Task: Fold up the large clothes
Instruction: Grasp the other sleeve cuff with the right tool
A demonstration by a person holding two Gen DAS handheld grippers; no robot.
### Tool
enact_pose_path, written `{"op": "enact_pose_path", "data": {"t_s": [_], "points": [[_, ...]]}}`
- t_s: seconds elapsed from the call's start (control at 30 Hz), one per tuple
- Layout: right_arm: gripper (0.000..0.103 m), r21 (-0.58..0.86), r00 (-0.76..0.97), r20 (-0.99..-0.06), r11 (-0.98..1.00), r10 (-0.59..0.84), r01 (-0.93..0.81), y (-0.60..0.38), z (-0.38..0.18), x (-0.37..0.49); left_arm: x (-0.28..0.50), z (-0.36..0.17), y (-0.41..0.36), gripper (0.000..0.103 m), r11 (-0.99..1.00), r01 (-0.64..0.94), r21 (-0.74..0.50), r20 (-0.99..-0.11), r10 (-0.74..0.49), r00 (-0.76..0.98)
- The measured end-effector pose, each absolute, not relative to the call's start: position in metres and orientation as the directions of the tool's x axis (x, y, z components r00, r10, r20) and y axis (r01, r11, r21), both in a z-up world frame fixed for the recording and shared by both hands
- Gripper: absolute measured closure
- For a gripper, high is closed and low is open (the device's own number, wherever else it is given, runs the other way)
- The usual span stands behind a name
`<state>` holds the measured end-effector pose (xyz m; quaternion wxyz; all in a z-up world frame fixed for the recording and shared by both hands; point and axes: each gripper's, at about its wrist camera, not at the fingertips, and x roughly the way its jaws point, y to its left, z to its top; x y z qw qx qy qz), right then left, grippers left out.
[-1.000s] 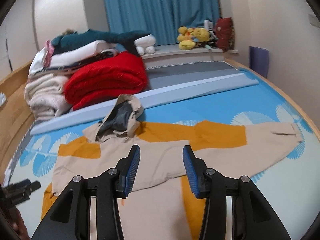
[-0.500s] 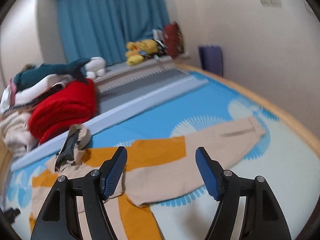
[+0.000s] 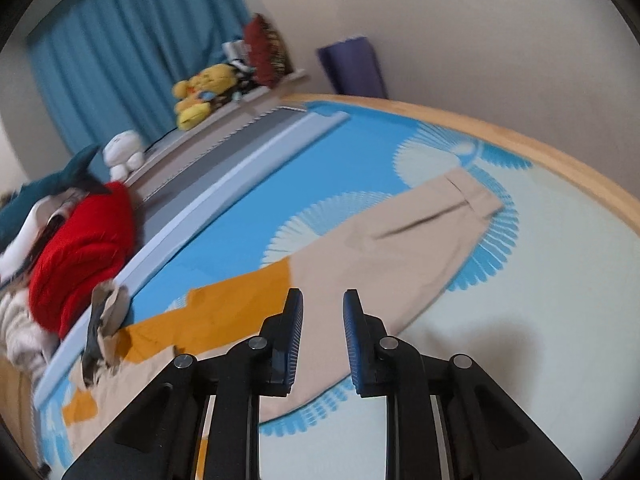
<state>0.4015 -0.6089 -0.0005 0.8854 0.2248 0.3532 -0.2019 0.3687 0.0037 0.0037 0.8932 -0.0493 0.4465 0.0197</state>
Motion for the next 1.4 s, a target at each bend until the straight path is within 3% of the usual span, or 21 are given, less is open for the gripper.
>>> {"op": "enact_pose_path", "data": {"t_s": [0.13, 0.2, 0.3, 0.77, 0.97, 1.03, 1.07, 1.1, 1.23, 1.4], "points": [[0.076, 0.316, 0.655, -0.727, 0.748, -0.205, 0.584, -0.646, -0.013, 0.394, 0.374, 0.004, 0.001, 0.047, 0.993, -0.089, -0.082, -0.793, -0.011, 0.609], [0.063, 0.33, 0.645, -0.733, 0.717, -0.215, 0.614, -0.667, -0.022, 0.392, 0.377, 0.001, 0.0, 0.048, 0.993, -0.088, -0.083, -0.798, -0.014, 0.603], [0.057, 0.372, 0.637, -0.746, 0.671, -0.195, 0.641, -0.698, -0.042, 0.392, 0.381, -0.003, -0.001, 0.048, 0.994, -0.084, -0.072, -0.802, -0.008, 0.598], [0.056, 0.305, 0.516, -0.838, 0.632, -0.178, 0.713, -0.748, -0.135, 0.435, 0.399, -0.018, -0.005, 0.048, 0.996, -0.071, -0.059, -0.808, -0.005, 0.589], [0.056, 0.353, 0.553, -0.803, 0.569, -0.225, 0.743, -0.759, -0.143, 0.436, 0.407, -0.022, 0.003, 0.048, 0.997, -0.067, -0.049, -0.813, 0.0, 0.583], [0.062, 0.364, 0.56, -0.789, 0.541, -0.254, 0.758, -0.761, -0.145, 0.438, 0.41, -0.022, 0.008, 0.048, 0.996, -0.068, -0.049, -0.816, -0.001, 0.579], [0.08, 0.364, 0.559, -0.786, 0.535, -0.262, 0.763, -0.761, -0.144, 0.439, 0.411, -0.022, 0.01, 0.048, 0.996, -0.071, -0.051, -0.815, -0.001, 0.579], [0.09, 0.374, 0.563, -0.783, 0.523, -0.264, 0.766, -0.762, -0.145, 0.441, 0.411, -0.021, 0.012, 0.048, 0.996, -0.072, -0.052, -0.815, -0.001, 0.58], [0.098, 0.371, 0.579, -0.753, 0.527, -0.311, 0.765, -0.755, -0.128, 0.446, 0.415, -0.016, 0.024, 0.048, 0.995, -0.079, -0.055, -0.81, 0.002, 0.587], [0.1, 0.238, 0.596, -0.694, 0.653, -0.404, 0.719, -0.708, -0.07, 0.478, 0.422, -0.007, 0.048, 0.048, 0.99, -0.117, -0.076, -0.811, 0.007, 0.584]]}}
